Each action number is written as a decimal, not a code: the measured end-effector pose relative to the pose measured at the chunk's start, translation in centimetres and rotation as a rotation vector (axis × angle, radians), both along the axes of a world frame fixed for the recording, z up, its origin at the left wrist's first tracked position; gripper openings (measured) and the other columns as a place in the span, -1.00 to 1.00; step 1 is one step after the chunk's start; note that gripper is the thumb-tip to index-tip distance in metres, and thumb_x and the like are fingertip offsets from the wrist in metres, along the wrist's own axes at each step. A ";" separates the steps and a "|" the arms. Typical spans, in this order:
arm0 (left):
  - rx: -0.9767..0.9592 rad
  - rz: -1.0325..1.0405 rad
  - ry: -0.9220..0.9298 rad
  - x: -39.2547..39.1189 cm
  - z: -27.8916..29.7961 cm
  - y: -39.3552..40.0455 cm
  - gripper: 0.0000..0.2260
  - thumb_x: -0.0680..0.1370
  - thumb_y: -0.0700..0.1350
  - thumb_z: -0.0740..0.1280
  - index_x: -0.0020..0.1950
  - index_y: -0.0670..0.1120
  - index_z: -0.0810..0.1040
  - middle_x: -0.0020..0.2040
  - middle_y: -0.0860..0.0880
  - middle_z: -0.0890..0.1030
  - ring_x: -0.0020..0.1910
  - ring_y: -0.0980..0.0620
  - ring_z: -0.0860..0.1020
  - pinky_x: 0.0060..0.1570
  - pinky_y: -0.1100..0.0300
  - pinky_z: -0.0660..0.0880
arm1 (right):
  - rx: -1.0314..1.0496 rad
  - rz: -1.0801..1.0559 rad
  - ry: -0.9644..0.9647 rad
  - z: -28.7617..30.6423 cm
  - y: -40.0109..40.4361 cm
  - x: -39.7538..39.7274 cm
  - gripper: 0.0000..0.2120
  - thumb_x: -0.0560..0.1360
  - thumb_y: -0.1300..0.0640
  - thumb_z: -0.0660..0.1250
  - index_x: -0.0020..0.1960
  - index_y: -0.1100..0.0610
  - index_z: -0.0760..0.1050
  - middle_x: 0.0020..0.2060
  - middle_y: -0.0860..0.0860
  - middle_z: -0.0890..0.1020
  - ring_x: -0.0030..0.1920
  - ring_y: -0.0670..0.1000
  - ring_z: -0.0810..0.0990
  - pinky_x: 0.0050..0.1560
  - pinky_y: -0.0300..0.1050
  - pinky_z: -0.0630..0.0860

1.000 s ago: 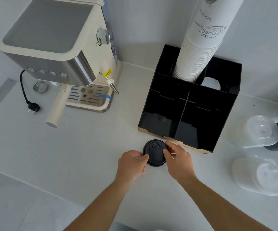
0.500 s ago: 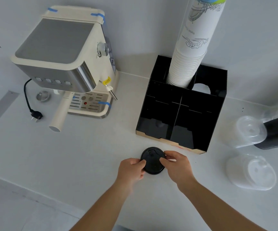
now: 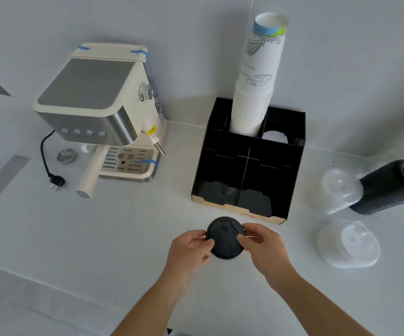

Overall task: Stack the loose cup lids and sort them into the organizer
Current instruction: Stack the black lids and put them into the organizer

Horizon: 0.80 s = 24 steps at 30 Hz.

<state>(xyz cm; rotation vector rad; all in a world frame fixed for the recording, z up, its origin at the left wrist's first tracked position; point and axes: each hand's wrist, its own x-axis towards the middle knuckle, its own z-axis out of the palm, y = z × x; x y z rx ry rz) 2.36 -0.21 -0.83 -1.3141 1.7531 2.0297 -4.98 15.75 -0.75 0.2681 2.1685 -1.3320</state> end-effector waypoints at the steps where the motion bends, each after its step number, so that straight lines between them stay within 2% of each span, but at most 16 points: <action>1: 0.003 0.002 0.015 -0.1 0.3 0.1 -0.74 0.46 -0.20 0.45 0.14 -0.09 0.59 -0.02 -0.08 0.69 -0.05 -0.07 0.66 -0.06 0.16 0.64 | -0.003 0.003 0.017 0.3 0.2 -0.1 -0.80 0.52 0.13 0.41 0.14 -0.04 0.58 0.00 -0.09 0.67 0.04 -0.02 0.63 -0.04 -0.12 0.55; 6: -0.030 -0.042 0.094 -1.5 1.6 1.2 -0.76 0.47 -0.20 0.45 0.12 -0.07 0.59 0.01 -0.08 0.68 -0.01 -0.07 0.65 -0.14 0.21 0.63 | -0.022 0.010 0.097 1.6 1.8 -1.0 -0.80 0.50 0.14 0.43 0.09 -0.08 0.59 -0.03 -0.09 0.70 0.02 -0.01 0.66 -0.04 -0.16 0.51; 10: -0.082 -0.074 0.115 -3.3 2.2 2.9 -0.78 0.47 -0.20 0.43 0.11 -0.06 0.63 0.01 -0.03 0.69 0.01 -0.02 0.65 -0.11 0.19 0.63 | 0.064 0.074 0.205 2.6 2.8 -2.6 -0.76 0.46 0.12 0.49 0.10 -0.05 0.59 -0.04 -0.13 0.70 0.01 -0.05 0.66 0.06 -0.11 0.57; 13: -0.045 -0.104 0.185 -4.9 3.0 4.7 -0.82 0.50 -0.23 0.36 -0.01 0.02 0.68 -0.15 0.06 0.68 -0.09 0.03 0.62 -0.06 0.15 0.58 | 0.115 0.062 0.273 3.3 3.7 -4.5 -0.73 0.45 0.16 0.48 0.13 -0.03 0.59 -0.10 -0.14 0.70 -0.03 -0.06 0.66 0.03 -0.16 0.56; 14: -0.037 -0.121 0.201 -5.4 3.3 5.2 -0.80 0.52 -0.24 0.33 0.00 0.01 0.69 -0.22 0.07 0.63 -0.14 0.07 0.58 -0.07 0.20 0.54 | 0.135 0.067 0.285 3.5 3.9 -5.2 -0.72 0.46 0.17 0.46 0.14 -0.03 0.59 -0.13 -0.17 0.68 -0.05 -0.07 0.66 -0.01 -0.20 0.54; 16: -0.008 -0.155 0.195 -6.4 3.8 5.8 -0.75 0.54 -0.24 0.27 0.12 -0.06 0.66 -0.28 -0.03 0.51 -0.22 0.17 0.53 -0.14 0.35 0.47 | 0.183 0.106 0.294 3.9 4.1 -6.6 -0.71 0.47 0.17 0.43 0.18 -0.02 0.58 -0.16 -0.22 0.63 -0.07 -0.04 0.65 -0.06 -0.19 0.54; 18: 0.037 -0.212 0.133 -7.5 4.2 6.2 -0.78 0.53 -0.20 0.23 0.09 -0.12 0.62 -0.25 -0.14 0.36 -0.27 0.10 0.42 -0.16 0.36 0.38 | 0.242 0.182 0.298 4.1 4.2 -8.3 -0.68 0.47 0.15 0.40 0.22 0.01 0.56 -0.10 -0.12 0.66 -0.03 0.03 0.64 -0.02 -0.07 0.60; 20: 0.133 -0.238 0.045 -8.3 4.5 6.3 -0.89 0.47 -0.14 0.23 -0.11 -0.15 0.50 -0.18 -0.13 0.30 -0.15 -0.04 0.29 -0.16 0.21 0.25 | 0.323 0.281 0.305 4.4 3.9 -9.9 -0.63 0.47 0.13 0.38 0.27 0.04 0.54 0.05 0.00 0.68 0.04 0.08 0.63 0.07 -0.04 0.59; 22: 0.271 -0.153 0.014 -9.6 3.4 6.5 -0.93 0.49 -0.15 0.23 -0.17 -0.12 0.43 -0.13 -0.15 0.36 -0.07 -0.06 0.32 -0.04 0.15 0.28 | 0.402 0.371 0.296 4.8 3.6 -11.6 -0.60 0.49 0.12 0.37 0.32 0.06 0.52 0.14 0.06 0.65 0.12 0.12 0.61 0.13 -0.05 0.55; 23: 0.320 -0.106 0.019 -10.0 3.5 6.6 -0.89 0.55 -0.15 0.23 -0.13 -0.15 0.48 -0.06 -0.14 0.46 0.01 -0.04 0.43 0.06 0.16 0.36 | 0.438 0.422 0.299 5.0 3.5 -12.4 -0.60 0.50 0.12 0.36 0.33 0.07 0.51 0.16 0.07 0.64 0.13 0.12 0.60 0.14 -0.06 0.54; 24: 0.342 -0.082 0.041 -10.2 3.5 6.7 -0.84 0.59 -0.12 0.23 0.03 -0.17 0.55 0.12 -0.11 0.54 0.17 0.01 0.50 0.19 0.18 0.39 | 0.470 0.471 0.298 5.2 3.2 -13.2 -0.60 0.51 0.11 0.35 0.34 0.07 0.50 0.18 0.07 0.64 0.14 0.13 0.59 0.13 -0.07 0.54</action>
